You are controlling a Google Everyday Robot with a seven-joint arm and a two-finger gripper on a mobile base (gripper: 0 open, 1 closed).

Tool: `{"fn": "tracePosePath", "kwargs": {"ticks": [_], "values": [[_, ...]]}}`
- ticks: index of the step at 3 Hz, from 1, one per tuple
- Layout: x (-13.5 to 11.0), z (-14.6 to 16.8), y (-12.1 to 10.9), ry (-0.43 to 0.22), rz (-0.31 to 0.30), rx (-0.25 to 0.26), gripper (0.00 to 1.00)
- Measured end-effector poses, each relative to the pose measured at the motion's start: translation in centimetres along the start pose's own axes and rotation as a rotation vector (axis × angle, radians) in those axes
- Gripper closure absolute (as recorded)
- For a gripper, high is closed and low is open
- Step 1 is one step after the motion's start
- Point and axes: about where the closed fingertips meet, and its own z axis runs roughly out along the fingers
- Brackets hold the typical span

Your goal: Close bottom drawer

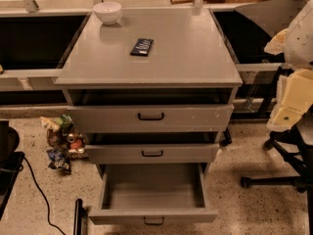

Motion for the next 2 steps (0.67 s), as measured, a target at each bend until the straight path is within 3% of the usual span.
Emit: {"fn": "tracePosePath", "kwargs": {"ticks": [1, 2], "values": [[0.0, 0.0, 0.0, 0.000, 0.000, 0.000, 0.00], [0.2, 4.1, 1.3, 0.022, -0.043, -0.053, 0.00]]}}
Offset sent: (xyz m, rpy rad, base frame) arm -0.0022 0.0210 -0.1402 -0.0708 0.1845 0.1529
